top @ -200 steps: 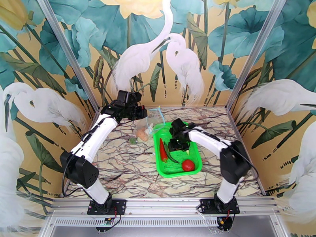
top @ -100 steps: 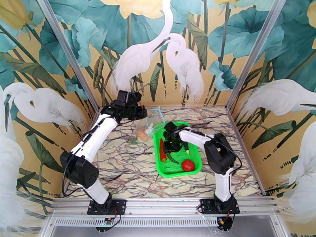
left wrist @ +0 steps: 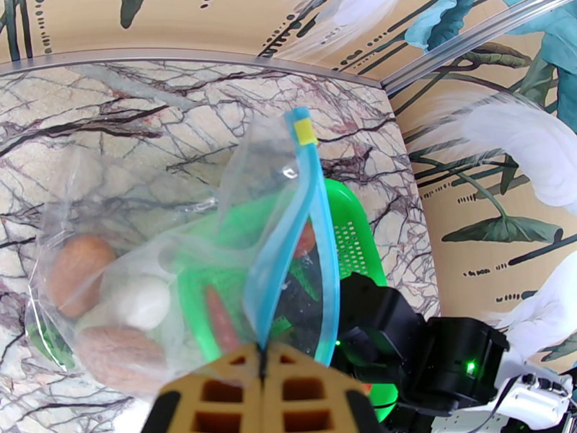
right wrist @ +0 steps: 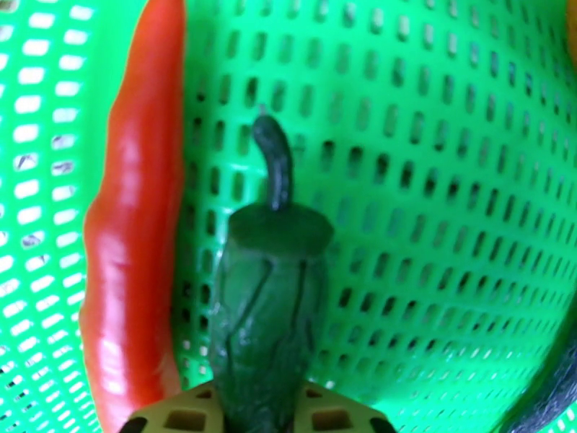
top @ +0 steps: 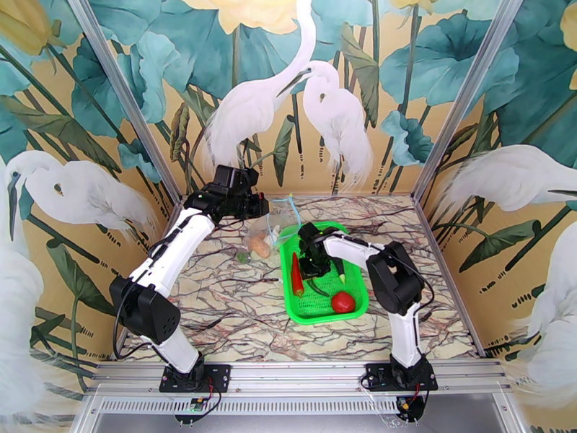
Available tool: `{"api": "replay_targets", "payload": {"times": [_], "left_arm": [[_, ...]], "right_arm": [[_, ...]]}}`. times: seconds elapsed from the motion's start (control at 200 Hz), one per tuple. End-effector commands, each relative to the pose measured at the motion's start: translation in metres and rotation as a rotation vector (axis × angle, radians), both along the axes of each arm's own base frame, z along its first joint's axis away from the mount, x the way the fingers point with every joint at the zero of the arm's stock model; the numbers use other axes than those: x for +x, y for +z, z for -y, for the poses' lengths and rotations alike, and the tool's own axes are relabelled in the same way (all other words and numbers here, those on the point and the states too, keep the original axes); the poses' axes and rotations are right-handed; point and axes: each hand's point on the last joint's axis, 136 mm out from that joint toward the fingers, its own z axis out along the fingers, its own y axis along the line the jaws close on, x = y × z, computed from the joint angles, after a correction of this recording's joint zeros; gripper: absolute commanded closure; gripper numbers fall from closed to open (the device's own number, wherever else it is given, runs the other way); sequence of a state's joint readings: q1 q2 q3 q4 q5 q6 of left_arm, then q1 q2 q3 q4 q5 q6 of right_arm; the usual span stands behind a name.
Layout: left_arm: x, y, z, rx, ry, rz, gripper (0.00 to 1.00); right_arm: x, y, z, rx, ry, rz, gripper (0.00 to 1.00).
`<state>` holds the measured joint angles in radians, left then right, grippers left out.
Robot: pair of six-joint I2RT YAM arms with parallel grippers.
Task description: Place the food in the zip-top bag and seal the zipper
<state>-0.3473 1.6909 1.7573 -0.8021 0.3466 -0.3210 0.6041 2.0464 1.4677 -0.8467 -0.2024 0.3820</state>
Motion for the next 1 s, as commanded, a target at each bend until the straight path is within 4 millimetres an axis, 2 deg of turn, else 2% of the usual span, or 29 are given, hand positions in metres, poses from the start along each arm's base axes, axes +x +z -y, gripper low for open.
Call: {"api": "replay_targets", "payload": {"times": [0.0,0.18,0.29,0.38,0.56,0.65,0.775,0.925,0.995], "left_arm": [[0.005,0.002,-0.002,0.008,0.011,0.003,1.00],[0.005,0.004,-0.001,0.003,0.010,0.011,1.00],[0.006,0.005,0.000,-0.002,0.008,0.014,1.00],[0.007,0.004,0.001,-0.005,0.006,0.013,1.00],[0.008,0.002,0.004,-0.014,-0.006,0.001,1.00],[0.009,0.004,0.006,-0.024,-0.009,0.005,1.00],[0.011,0.009,0.009,-0.042,-0.016,0.012,1.00],[0.013,0.012,0.013,-0.060,-0.024,0.010,1.00],[0.013,0.014,0.016,-0.080,-0.030,0.008,1.00]], "right_arm": [[0.020,0.027,0.005,0.036,-0.080,0.094,0.90],[0.039,0.068,0.022,0.131,-0.228,0.197,0.91],[0.051,0.103,0.036,0.195,-0.321,0.286,0.90],[0.061,0.138,0.047,0.218,-0.379,0.390,0.90],[0.076,0.232,0.060,0.314,-0.452,0.643,0.90],[0.081,0.279,0.058,0.437,-0.487,0.768,0.90],[0.090,0.333,0.054,0.613,-0.542,0.905,0.90],[0.102,0.376,0.040,0.746,-0.555,1.021,0.90],[0.108,0.385,0.027,0.775,-0.534,1.043,0.90]]}}
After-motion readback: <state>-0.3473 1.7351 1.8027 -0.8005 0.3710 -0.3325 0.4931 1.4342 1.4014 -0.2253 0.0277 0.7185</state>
